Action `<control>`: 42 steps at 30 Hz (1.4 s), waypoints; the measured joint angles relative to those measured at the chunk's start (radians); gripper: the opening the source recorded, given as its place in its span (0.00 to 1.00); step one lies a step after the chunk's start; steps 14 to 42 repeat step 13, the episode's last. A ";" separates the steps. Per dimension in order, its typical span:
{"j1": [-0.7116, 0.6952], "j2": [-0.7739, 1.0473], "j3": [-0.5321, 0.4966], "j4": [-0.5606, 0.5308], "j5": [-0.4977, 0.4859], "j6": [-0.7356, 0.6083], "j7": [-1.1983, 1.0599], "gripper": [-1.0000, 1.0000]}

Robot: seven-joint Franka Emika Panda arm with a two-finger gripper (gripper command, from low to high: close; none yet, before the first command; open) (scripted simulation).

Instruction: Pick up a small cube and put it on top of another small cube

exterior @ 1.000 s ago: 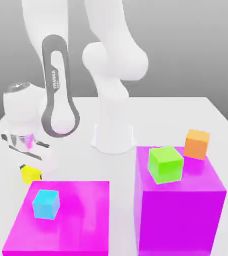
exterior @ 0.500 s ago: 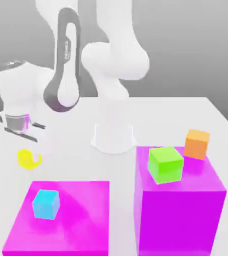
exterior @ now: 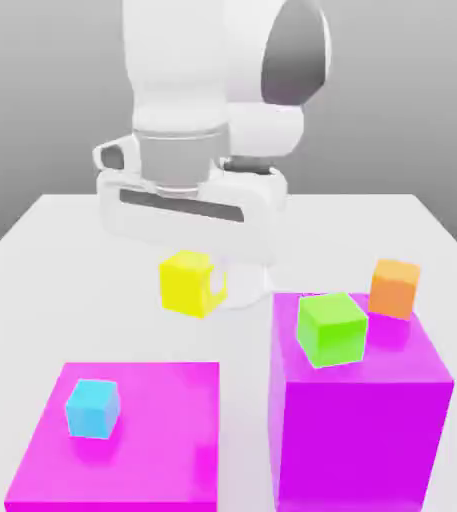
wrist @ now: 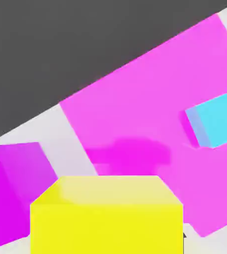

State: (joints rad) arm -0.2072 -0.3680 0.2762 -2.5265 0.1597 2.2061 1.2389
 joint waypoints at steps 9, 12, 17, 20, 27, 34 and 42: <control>0.133 -0.006 0.229 0.038 0.059 -0.057 0.271 0.00; 0.133 0.004 0.236 0.022 0.059 -0.031 0.274 1.00; 0.133 0.004 0.236 0.022 0.059 -0.031 0.274 1.00; 0.133 0.004 0.236 0.022 0.059 -0.031 0.274 1.00; 0.133 0.004 0.236 0.022 0.059 -0.031 0.274 1.00; 0.133 0.004 0.236 0.022 0.059 -0.031 0.274 1.00; 0.133 0.004 0.236 0.022 0.059 -0.031 0.274 1.00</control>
